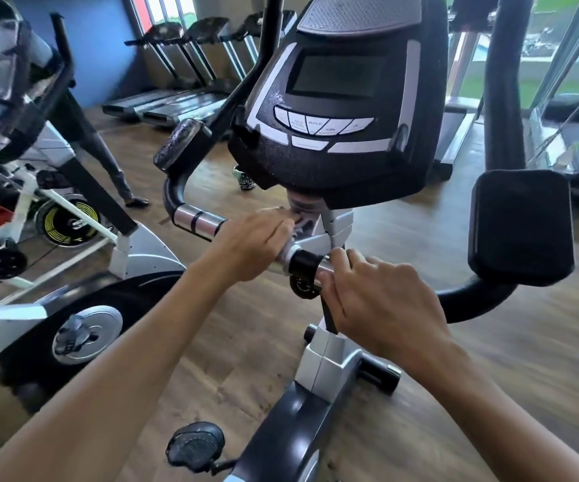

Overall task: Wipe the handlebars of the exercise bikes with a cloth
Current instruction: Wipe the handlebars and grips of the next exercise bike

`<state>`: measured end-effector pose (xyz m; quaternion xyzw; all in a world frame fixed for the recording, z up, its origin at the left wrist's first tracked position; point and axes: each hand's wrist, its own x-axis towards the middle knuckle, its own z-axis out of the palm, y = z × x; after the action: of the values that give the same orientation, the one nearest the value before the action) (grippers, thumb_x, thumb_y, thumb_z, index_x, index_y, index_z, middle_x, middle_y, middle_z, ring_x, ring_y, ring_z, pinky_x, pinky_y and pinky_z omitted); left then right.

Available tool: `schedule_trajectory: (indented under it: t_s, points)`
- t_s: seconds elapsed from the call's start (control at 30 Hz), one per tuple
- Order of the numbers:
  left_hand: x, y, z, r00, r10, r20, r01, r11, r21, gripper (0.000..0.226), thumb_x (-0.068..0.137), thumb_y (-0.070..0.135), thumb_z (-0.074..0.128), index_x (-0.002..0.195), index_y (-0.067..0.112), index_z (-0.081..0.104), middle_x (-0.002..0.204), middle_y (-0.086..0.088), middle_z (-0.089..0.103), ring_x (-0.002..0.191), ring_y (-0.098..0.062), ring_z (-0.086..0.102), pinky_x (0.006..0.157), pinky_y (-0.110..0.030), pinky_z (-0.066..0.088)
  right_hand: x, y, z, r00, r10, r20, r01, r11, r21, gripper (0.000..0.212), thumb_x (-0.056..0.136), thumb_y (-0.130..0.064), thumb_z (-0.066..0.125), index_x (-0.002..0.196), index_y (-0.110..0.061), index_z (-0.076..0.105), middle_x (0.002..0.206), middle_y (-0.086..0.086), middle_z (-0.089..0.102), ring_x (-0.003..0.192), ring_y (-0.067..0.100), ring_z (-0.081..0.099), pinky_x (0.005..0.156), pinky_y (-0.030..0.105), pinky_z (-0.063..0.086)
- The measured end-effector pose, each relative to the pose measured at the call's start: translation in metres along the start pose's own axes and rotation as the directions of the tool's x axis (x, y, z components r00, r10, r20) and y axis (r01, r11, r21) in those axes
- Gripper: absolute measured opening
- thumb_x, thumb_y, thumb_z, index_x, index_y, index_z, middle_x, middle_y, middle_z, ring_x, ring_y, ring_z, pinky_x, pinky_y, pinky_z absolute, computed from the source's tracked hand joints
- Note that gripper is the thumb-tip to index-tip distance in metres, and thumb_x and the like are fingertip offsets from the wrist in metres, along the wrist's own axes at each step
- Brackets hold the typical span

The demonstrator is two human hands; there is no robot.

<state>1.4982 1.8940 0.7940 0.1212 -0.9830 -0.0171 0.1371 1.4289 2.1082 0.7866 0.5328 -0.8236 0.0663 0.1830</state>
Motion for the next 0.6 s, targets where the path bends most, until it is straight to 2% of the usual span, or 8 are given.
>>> schedule_trajectory:
  t_s: [0.07, 0.17, 0.23, 0.33, 0.4, 0.5, 0.53, 0.6]
  points:
    - [0.006, 0.007, -0.001, 0.996, -0.093, -0.003, 0.093, 0.995, 0.034, 0.019, 0.100, 0.016, 0.037, 0.082, 0.020, 0.041, 0.092, -0.010, 0.059, 0.088, -0.035, 0.057, 0.066, -0.042, 0.042, 0.000, 0.000, 0.000, 1.000, 0.004, -0.008, -0.003, 1.000, 0.012, 0.039, 0.107, -0.044, 0.017, 0.104, -0.021, 0.048, 0.088, -0.003, 0.061, 0.071, 0.021, 0.064, 0.049, 0.034, 0.027]
    - [-0.003, 0.020, 0.001, 0.993, -0.013, -0.118, 0.007, 0.999, -0.050, 0.023, 0.101, 0.021, 0.037, 0.080, 0.020, 0.046, 0.094, 0.001, 0.059, 0.094, -0.026, 0.057, 0.076, -0.035, 0.038, 0.000, 0.000, -0.001, 1.000, 0.006, -0.005, -0.006, 1.000, 0.016, 0.038, 0.107, -0.044, 0.017, 0.104, -0.021, 0.047, 0.089, -0.003, 0.062, 0.073, 0.022, 0.066, 0.051, 0.034, 0.030]
    - [-0.012, 0.019, -0.002, 0.993, 0.035, -0.117, -0.048, 0.993, -0.104, 0.023, 0.103, 0.017, 0.041, 0.082, 0.016, 0.051, 0.095, 0.002, 0.061, 0.094, -0.024, 0.057, 0.077, -0.035, 0.039, -0.001, 0.000, 0.000, 1.000, 0.003, -0.002, -0.003, 1.000, 0.017, 0.038, 0.107, -0.044, 0.017, 0.105, -0.021, 0.047, 0.089, -0.003, 0.063, 0.074, 0.023, 0.067, 0.052, 0.035, 0.032]
    - [-0.003, 0.010, -0.004, 0.987, -0.150, -0.052, 0.144, 0.984, -0.100, 0.029, 0.104, 0.024, 0.037, 0.079, 0.016, 0.048, 0.085, 0.001, 0.056, 0.086, -0.026, 0.055, 0.068, -0.039, 0.035, 0.000, 0.001, 0.000, 1.000, -0.001, 0.001, 0.001, 0.999, 0.041, 0.038, 0.107, -0.045, 0.017, 0.106, -0.021, 0.047, 0.090, -0.003, 0.062, 0.074, 0.023, 0.066, 0.052, 0.036, 0.035]
    - [-0.005, 0.021, 0.003, 0.969, -0.226, -0.096, 0.215, 0.970, -0.109, 0.031, 0.104, 0.028, 0.033, 0.083, 0.019, 0.054, 0.090, 0.001, 0.059, 0.093, -0.024, 0.056, 0.076, -0.039, 0.037, 0.000, 0.002, -0.001, 1.000, 0.005, -0.006, -0.005, 0.999, 0.052, 0.038, 0.107, -0.045, 0.017, 0.106, -0.021, 0.047, 0.090, -0.003, 0.062, 0.074, 0.023, 0.065, 0.053, 0.036, 0.037]
    - [-0.032, 0.041, 0.021, 0.963, -0.100, -0.250, 0.055, 0.983, -0.178, 0.036, 0.103, 0.026, 0.034, 0.119, 0.017, 0.065, 0.123, 0.002, 0.065, 0.123, -0.018, 0.052, 0.107, -0.036, 0.035, -0.001, 0.001, 0.000, 1.000, 0.002, -0.010, -0.001, 0.999, 0.040, 0.038, 0.108, -0.044, 0.017, 0.106, -0.021, 0.047, 0.092, -0.001, 0.062, 0.074, 0.024, 0.065, 0.053, 0.036, 0.036]
    - [-0.040, 0.041, 0.022, 0.960, -0.051, -0.277, -0.007, 0.979, -0.205, 0.040, 0.103, 0.026, 0.034, 0.128, 0.016, 0.063, 0.131, 0.004, 0.063, 0.128, -0.016, 0.049, 0.113, -0.034, 0.031, -0.001, 0.001, 0.001, 1.000, -0.002, -0.009, 0.002, 0.999, 0.038, 0.037, 0.108, -0.044, 0.018, 0.106, -0.020, 0.046, 0.092, -0.001, 0.062, 0.074, 0.024, 0.065, 0.053, 0.036, 0.035]
    - [-0.043, 0.035, 0.015, 0.955, 0.036, -0.294, -0.104, 0.970, -0.222, 0.040, 0.104, 0.025, 0.036, 0.130, 0.016, 0.065, 0.133, 0.004, 0.064, 0.129, -0.014, 0.050, 0.112, -0.031, 0.031, -0.001, 0.000, 0.001, 1.000, -0.007, -0.015, 0.008, 1.000, 0.029, 0.037, 0.108, -0.043, 0.018, 0.108, -0.020, 0.047, 0.093, 0.000, 0.063, 0.075, 0.024, 0.066, 0.053, 0.036, 0.035]
